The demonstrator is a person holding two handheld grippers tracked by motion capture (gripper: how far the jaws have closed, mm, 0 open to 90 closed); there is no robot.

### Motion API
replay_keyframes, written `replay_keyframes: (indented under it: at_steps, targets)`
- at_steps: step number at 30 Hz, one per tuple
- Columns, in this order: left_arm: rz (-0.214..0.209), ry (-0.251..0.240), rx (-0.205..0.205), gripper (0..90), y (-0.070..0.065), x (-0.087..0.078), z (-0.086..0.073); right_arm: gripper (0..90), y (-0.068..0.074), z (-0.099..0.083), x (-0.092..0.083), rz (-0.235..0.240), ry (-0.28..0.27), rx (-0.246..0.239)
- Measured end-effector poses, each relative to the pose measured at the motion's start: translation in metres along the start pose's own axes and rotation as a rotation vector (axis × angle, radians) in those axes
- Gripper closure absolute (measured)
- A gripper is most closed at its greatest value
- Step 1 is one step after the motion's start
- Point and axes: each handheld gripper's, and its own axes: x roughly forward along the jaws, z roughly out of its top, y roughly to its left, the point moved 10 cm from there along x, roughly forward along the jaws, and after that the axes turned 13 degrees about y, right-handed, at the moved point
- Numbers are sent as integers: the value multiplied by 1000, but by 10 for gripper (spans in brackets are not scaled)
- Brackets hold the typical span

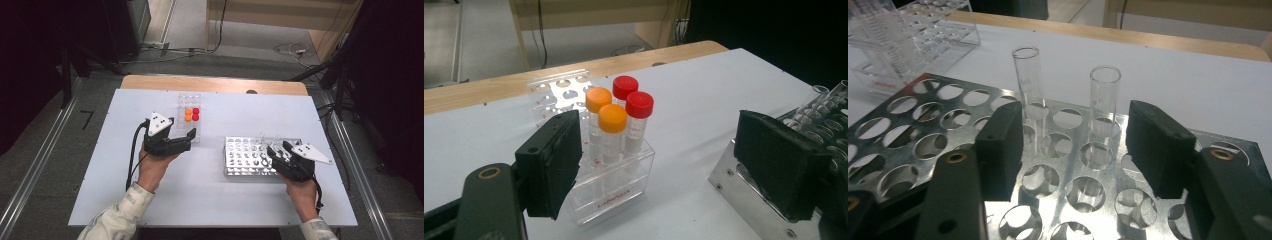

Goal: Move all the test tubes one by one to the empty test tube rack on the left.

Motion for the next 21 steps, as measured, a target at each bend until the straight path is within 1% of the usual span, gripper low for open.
replay_keyframes:
  at_steps: [1,5,8,14,15,21]
  targets:
    - [1,1,4,198,0,0,0,439,-1,0,2,-12,1,-2]
    - [0,0,3,198,-1,0,0,526,-6,5,8,-47,-11,27]
    - [-3,-1,3,198,-1,0,0,570,-8,7,13,-64,-1,38]
    - [-4,5,4,199,-2,1,-1,652,-9,6,17,-67,34,53]
    - [-4,5,5,199,-2,1,-1,657,-9,6,18,-64,43,56]
    - [-8,5,5,199,-4,1,-2,689,-10,5,20,-83,61,61]
